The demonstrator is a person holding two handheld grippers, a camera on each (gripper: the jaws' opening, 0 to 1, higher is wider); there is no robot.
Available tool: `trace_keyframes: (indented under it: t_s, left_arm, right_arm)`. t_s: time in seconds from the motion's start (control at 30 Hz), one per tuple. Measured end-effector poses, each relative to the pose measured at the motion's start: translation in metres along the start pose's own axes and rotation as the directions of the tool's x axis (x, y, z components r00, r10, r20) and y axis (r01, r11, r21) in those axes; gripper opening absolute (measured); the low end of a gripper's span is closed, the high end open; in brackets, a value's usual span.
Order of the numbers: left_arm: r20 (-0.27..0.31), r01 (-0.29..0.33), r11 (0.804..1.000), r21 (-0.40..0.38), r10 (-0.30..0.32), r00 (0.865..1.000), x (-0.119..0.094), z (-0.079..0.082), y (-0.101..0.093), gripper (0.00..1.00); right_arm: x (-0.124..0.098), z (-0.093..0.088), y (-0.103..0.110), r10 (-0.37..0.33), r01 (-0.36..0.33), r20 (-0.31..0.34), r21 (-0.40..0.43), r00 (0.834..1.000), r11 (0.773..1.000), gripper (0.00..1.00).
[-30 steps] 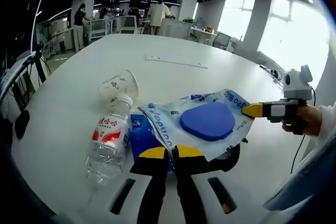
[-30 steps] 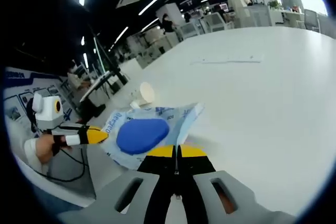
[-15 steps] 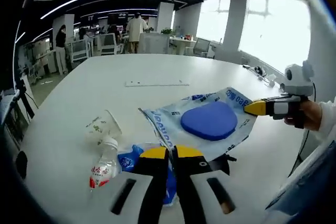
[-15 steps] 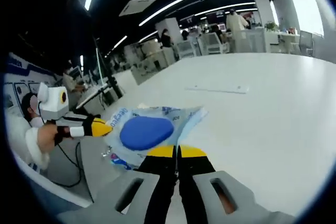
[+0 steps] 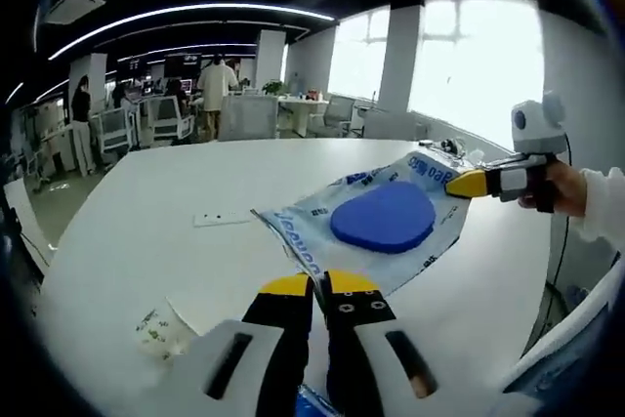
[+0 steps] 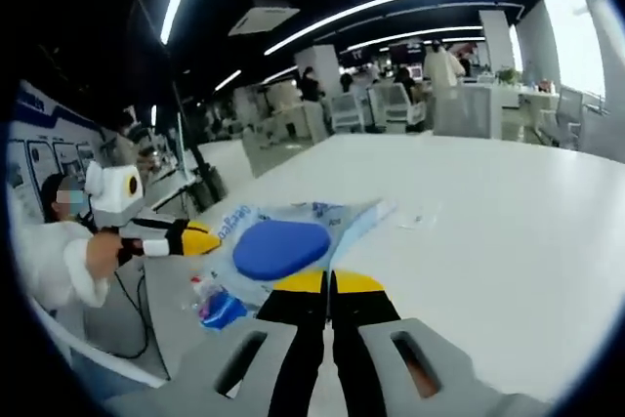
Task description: Arrange the tabletop items into an orderly group along one side of the table until the central work area is clear of visible clutter.
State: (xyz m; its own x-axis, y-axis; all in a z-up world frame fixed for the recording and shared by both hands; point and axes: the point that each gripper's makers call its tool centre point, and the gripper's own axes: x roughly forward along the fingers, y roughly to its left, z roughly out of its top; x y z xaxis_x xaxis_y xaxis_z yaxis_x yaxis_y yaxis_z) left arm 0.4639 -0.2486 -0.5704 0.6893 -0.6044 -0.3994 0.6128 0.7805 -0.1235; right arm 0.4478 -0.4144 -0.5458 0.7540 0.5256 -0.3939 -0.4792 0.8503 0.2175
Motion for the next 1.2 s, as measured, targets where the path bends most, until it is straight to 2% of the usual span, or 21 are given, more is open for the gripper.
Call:
trace_keyframes:
  t_s: [0.13,0.23,0.33,0.53,0.87,1.2]
  left_arm:
    - [0.014,-0.004,0.998,0.06,0.003,1.0,0.009,0.024,0.008,0.01]
    - [0.019,-0.003,0.998,0.067,0.001,1.0,0.013,0.032,0.011,0.01]
    - [-0.003,-0.008,0.997,0.083,0.009,1.0,0.018,0.026,0.012,0.01]
    - [-0.07,-0.015,0.994,0.106,0.023,0.997,0.03,0.004,0.017,0.01]
    - [-0.132,-0.034,0.998,0.051,0.04,0.99,0.053,-0.024,0.033,0.0]
    - [-0.21,-0.04,0.999,-0.004,0.039,0.977,0.072,-0.058,0.046,0.0]
  right_arm:
    - [0.001,0.019,-0.001,-0.004,0.004,0.04,0.001,0.999,1.0,0.0]
    - [0.006,0.019,-0.005,-0.013,0.013,0.047,0.011,0.999,1.0,0.0]
    - [0.012,0.012,-0.009,-0.016,0.015,0.042,0.035,0.999,0.999,0.0]
    - [0.028,-0.013,-0.018,-0.024,0.024,-0.001,0.077,1.0,0.997,0.0]
    - [0.057,-0.056,-0.031,-0.013,0.025,-0.103,0.115,0.995,0.993,0.0]
    - [0.08,-0.084,-0.043,-0.016,0.04,-0.161,0.149,0.987,0.988,0.0]
